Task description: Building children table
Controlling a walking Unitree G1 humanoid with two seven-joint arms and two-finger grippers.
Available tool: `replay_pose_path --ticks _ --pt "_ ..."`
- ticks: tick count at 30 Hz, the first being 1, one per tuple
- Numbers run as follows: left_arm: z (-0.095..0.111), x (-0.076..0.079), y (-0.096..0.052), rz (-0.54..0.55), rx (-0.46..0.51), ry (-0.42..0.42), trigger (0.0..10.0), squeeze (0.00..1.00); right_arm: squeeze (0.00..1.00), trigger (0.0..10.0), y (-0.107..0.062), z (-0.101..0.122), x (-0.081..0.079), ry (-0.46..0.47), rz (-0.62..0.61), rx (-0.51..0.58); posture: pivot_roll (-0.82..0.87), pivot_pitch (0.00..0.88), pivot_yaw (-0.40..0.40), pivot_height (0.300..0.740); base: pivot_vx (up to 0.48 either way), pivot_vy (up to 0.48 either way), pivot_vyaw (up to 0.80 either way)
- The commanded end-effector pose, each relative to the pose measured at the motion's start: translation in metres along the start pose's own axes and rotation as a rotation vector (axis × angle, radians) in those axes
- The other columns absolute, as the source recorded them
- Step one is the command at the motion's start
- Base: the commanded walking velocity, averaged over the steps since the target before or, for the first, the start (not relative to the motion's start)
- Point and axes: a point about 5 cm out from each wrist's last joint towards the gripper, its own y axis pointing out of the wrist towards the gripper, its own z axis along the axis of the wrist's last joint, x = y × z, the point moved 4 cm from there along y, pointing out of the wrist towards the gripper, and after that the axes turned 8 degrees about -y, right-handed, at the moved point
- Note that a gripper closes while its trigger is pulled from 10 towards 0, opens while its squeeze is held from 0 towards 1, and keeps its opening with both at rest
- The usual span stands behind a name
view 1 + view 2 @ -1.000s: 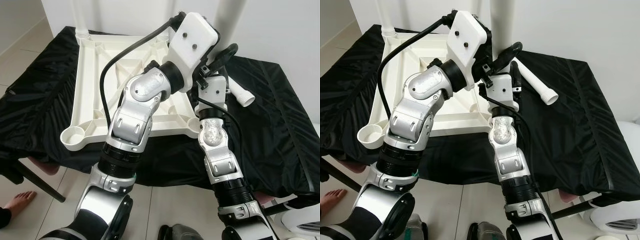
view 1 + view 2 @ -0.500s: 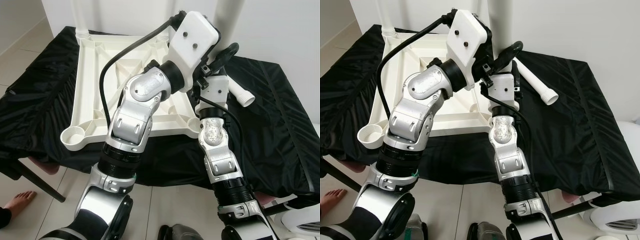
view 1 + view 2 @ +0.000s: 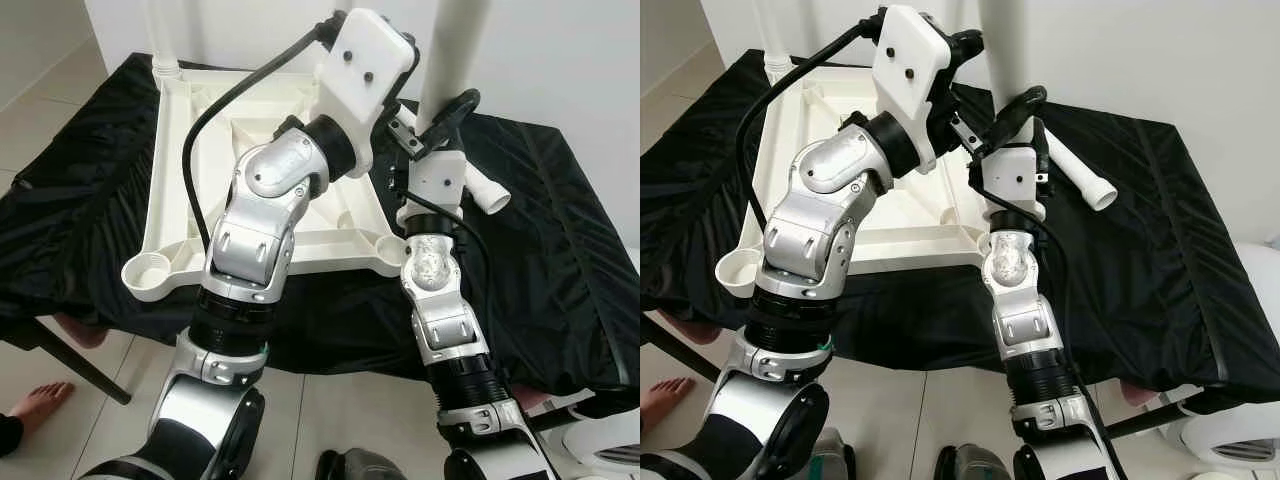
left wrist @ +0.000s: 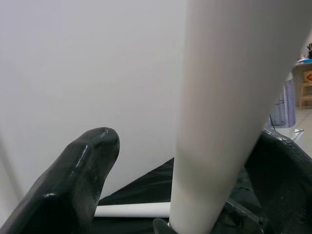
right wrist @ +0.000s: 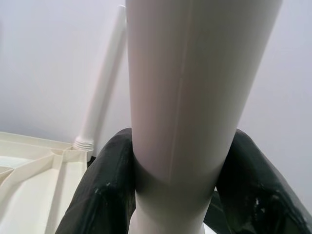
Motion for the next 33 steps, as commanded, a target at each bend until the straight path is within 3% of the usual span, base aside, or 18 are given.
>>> replay_pose_path --ticks 1,11,19,25,28,33 --pt "0.003 -0.003 0.001 0.147 0.056 -0.083 10.0 0.0 0.0 10.0 0.003 -0.008 0.011 0.03 -0.061 -0.042 0.1 0.0 -0.075 0.74 0.0 0.0 0.0" --pt "0.01 0.004 -0.003 0.095 0.104 -0.184 10.0 0.0 0.0 10.0 0.004 -0.016 0.017 0.084 -0.095 -0.102 0.09 0.001 -0.073 0.74 0.0 0.0 0.0" --pt "0.005 -0.011 -0.021 0.156 0.093 -0.209 10.0 0.0 0.0 10.0 0.007 -0.033 0.036 0.118 -0.149 -0.197 0.09 0.0 -0.083 0.74 0.0 0.0 0.0" --pt "-0.016 -0.025 -0.035 0.222 0.014 -0.181 10.0 0.0 0.0 10.0 0.01 -0.033 0.035 0.122 -0.086 -0.192 0.08 0.0 -0.092 0.74 0.0 0.0 0.0" --pt "-0.045 -0.026 -0.047 0.226 -0.122 -0.088 10.0 0.0 0.0 10.0 0.011 -0.022 0.021 0.121 0.107 -0.129 0.07 0.0 -0.098 0.74 0.0 0.0 0.0" --pt "-0.064 -0.019 -0.054 0.189 -0.205 -0.035 10.0 0.0 0.0 10.0 0.008 -0.016 0.013 0.165 0.252 -0.096 0.07 0.0 -0.102 0.74 0.0 0.0 0.0"
